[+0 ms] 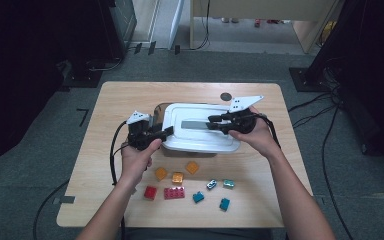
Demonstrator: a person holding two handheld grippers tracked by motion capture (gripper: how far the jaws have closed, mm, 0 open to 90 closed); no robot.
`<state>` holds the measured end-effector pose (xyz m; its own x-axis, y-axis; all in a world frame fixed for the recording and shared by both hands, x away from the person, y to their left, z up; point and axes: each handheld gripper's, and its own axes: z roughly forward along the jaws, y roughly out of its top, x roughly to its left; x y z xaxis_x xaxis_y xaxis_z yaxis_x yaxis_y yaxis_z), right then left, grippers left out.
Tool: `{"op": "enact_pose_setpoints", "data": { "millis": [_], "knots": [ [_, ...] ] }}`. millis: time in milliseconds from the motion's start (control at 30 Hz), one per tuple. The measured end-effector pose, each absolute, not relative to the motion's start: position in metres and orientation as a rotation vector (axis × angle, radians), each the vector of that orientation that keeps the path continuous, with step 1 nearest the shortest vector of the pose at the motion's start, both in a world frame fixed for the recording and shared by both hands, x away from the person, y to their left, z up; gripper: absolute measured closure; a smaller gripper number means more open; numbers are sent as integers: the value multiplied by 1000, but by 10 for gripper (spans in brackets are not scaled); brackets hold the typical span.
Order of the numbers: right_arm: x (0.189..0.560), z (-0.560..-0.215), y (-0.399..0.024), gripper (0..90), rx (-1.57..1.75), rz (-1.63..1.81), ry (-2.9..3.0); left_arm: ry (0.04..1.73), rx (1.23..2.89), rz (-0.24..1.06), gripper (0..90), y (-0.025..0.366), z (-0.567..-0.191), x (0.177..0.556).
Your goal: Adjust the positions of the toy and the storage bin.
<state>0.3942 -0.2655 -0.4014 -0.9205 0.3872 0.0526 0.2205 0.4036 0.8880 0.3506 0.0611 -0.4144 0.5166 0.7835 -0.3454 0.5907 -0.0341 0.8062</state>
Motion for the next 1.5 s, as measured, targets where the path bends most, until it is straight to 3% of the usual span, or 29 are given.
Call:
{"op": "enact_pose_setpoints", "data": {
  "millis": [300,1000,1500],
  "knots": [
    [395,-402,-256,611,496,1469,2563,1164,1725,230,468,61,-415,350],
    [393,-400,-253,680,453,1470,2597,1165,1700,240,494,66,-413,350],
    [388,-400,-255,681,514,1532,2552,1144,1665,223,461,75,-412,347]
  ]
}}
